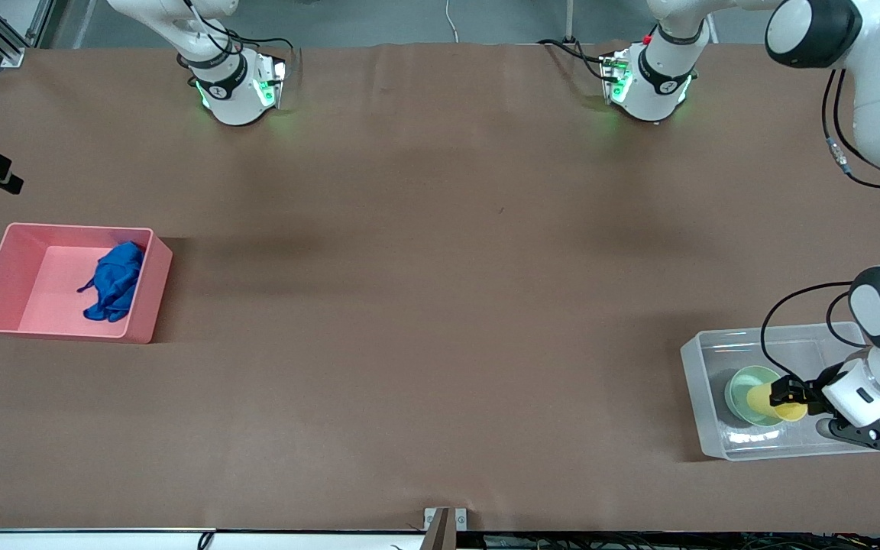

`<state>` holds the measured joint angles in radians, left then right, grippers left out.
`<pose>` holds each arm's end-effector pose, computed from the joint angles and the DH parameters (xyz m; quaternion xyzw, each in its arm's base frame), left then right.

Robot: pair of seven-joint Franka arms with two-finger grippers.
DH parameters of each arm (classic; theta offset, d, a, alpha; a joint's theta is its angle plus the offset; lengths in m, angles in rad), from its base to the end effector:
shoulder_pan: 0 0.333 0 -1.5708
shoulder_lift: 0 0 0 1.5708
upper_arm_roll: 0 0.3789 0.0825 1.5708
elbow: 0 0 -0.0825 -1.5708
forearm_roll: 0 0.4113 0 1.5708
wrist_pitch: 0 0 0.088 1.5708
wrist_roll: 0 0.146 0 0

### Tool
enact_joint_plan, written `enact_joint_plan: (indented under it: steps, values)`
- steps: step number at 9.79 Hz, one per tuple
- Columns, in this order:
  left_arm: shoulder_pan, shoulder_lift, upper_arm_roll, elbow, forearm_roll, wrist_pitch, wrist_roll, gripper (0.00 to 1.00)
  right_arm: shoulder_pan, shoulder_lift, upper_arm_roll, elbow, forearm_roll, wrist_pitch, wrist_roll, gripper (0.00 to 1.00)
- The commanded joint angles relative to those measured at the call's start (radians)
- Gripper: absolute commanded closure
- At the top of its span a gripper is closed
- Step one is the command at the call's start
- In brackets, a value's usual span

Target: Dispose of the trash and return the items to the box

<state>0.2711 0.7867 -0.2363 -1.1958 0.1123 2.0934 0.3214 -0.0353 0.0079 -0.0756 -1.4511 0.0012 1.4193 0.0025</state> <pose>0.8351 0.0947 0.3286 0.9891 -0.1284 0.0697 0.0185 0.5637 -0.0624 0.6897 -0.9982 0.0566 0.0198 0.0014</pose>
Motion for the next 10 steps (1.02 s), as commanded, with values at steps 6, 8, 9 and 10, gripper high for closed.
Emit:
enact_joint_plan:
  steps: [6, 8, 9, 10]
  values:
    - [-0.004, -0.553, -0.084, -0.482, -0.016, -0.113, -0.157, 0.03, 0.002, -0.020, 0.002, -0.020, -0.009, -0.002, -0.007, 0.00]
    - [-0.004, -0.610, -0.104, -0.475, -0.051, -0.217, -0.176, 0.01, 0.002, -0.020, 0.002, -0.020, -0.009, -0.002, -0.007, 0.00]
    - [-0.004, -0.636, -0.106, -0.472, -0.080, -0.222, -0.170, 0.00, 0.002, -0.020, 0.002, -0.020, -0.009, -0.002, -0.007, 0.00]
    - [-0.004, -0.647, -0.107, -0.452, -0.080, -0.246, -0.166, 0.00, 0.002, -0.020, 0.002, -0.020, -0.009, -0.002, -0.007, 0.00]
